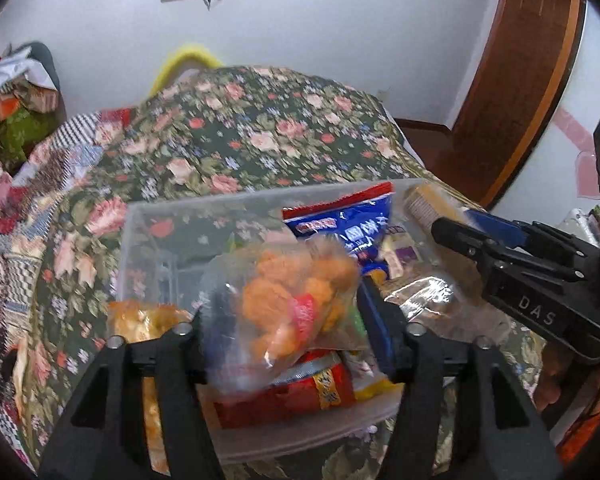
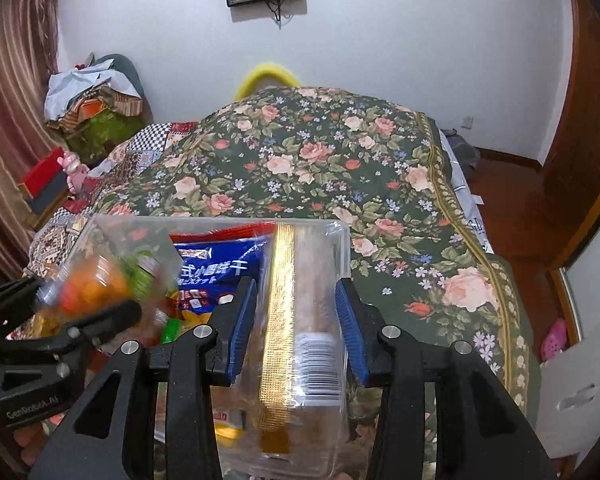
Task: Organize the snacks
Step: 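Lower the orange bag and gold-striped bread into the box, opening both tools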
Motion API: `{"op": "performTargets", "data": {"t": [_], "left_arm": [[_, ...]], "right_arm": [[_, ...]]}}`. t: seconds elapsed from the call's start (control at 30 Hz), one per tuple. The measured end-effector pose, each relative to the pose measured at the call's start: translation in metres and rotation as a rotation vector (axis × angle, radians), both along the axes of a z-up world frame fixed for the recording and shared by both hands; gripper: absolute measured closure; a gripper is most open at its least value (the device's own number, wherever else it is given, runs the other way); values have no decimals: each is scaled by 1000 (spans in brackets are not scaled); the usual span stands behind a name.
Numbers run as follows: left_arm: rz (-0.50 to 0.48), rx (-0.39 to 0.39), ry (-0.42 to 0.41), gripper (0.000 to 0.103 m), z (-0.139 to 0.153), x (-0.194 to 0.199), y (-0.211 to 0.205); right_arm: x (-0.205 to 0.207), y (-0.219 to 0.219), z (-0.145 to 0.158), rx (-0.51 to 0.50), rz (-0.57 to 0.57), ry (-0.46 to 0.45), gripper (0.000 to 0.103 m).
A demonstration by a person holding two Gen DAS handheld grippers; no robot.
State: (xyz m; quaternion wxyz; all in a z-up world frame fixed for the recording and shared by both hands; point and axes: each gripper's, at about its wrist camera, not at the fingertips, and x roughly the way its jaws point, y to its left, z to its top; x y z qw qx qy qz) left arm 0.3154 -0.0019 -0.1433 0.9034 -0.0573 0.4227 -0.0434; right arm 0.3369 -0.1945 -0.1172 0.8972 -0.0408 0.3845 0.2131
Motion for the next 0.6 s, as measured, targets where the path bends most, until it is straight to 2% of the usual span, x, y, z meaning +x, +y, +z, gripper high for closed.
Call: {"op": "performTargets", "data": {"t": [0.1, 0.3, 0.4, 0.5, 0.6], "left_arm": [[2, -7, 16, 38, 0, -2, 0], [-2, 29, -36, 38, 18, -24, -2], [-12, 88, -83, 38, 31, -47, -4], [-14, 94, -102, 32, 39, -69, 0], [-11, 87, -106, 32, 42, -91, 7]], "right_arm": [[-5, -3, 8, 17, 15, -5, 64], [-35, -5, 25, 12, 44, -45, 55], [-53, -8, 28, 11, 55, -55, 54], [-71, -12, 30, 14, 69, -59, 52], [-91, -16, 30, 28, 70, -54, 49]]}}
